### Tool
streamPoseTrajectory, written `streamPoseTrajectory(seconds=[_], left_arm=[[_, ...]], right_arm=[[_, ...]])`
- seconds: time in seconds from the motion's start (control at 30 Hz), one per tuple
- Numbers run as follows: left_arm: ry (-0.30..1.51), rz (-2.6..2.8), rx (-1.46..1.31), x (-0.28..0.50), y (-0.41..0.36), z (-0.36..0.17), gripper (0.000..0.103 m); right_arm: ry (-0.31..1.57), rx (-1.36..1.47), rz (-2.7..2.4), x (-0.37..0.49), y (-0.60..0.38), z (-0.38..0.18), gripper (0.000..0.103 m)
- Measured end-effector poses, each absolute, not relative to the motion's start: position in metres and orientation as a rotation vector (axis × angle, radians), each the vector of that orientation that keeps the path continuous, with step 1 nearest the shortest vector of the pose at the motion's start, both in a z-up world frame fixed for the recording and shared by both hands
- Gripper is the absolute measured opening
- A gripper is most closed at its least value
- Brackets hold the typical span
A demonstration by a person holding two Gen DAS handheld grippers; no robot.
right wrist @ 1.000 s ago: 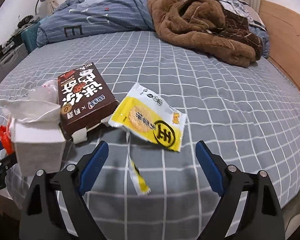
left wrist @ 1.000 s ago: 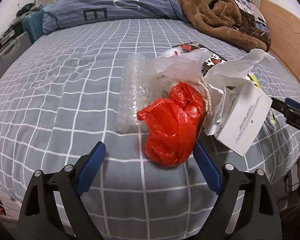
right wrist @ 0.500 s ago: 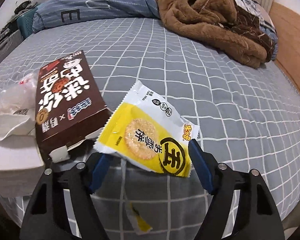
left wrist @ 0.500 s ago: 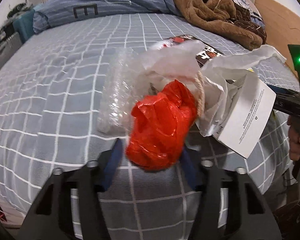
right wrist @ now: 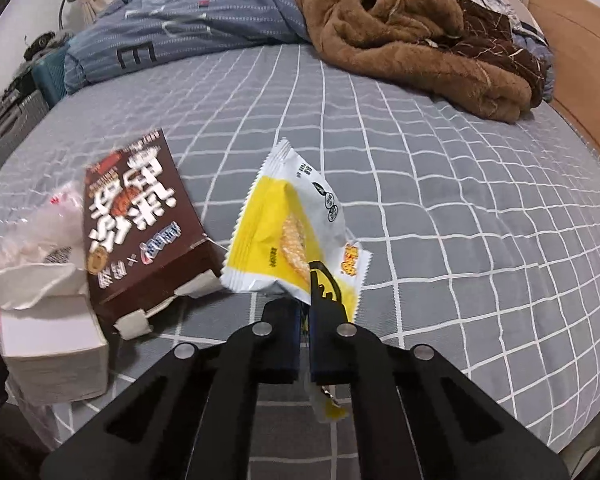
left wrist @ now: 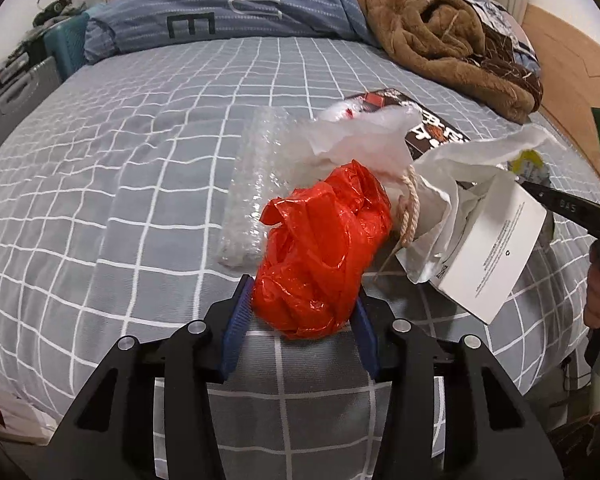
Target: Collect trash
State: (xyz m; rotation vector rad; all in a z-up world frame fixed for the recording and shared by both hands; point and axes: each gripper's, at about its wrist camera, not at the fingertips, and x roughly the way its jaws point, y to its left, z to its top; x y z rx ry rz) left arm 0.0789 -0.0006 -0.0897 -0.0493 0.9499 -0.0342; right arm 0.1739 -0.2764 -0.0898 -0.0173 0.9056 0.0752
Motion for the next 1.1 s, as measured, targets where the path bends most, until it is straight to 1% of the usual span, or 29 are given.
streamPoseTrajectory(seconds=[0.4,1.1], left_arm=[[0.907,0.031,-0.081,0.067,0.013,-0.068,0.046],[0.861,0.024,-0.070,0.040,0.008,-0.036,0.046]], right_arm=[[0.853,0.004,0.081,0.148,-0.274,-0.067,0.002],[0.775,0.010,0.087,0.092,-0.269,-0.026,0.002]])
